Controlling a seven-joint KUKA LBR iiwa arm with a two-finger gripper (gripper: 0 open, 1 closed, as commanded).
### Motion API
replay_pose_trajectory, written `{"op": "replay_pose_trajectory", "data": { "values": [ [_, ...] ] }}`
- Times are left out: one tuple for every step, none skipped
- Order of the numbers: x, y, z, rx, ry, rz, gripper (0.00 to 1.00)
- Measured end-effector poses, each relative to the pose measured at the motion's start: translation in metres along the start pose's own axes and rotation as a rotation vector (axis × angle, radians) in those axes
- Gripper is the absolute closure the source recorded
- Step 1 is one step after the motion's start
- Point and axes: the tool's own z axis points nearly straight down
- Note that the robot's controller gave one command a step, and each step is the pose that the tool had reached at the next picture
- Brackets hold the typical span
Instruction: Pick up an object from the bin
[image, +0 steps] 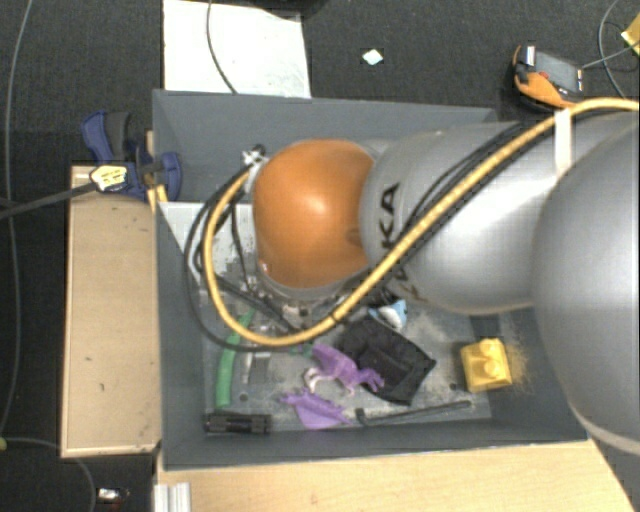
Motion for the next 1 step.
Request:
{"op": "replay_pose_trajectory", "data": {
  "values": [
    [-0.002, -0.0016, -0.0048, -0.002, -0.008, 0.007, 0.0]
  ]
}}
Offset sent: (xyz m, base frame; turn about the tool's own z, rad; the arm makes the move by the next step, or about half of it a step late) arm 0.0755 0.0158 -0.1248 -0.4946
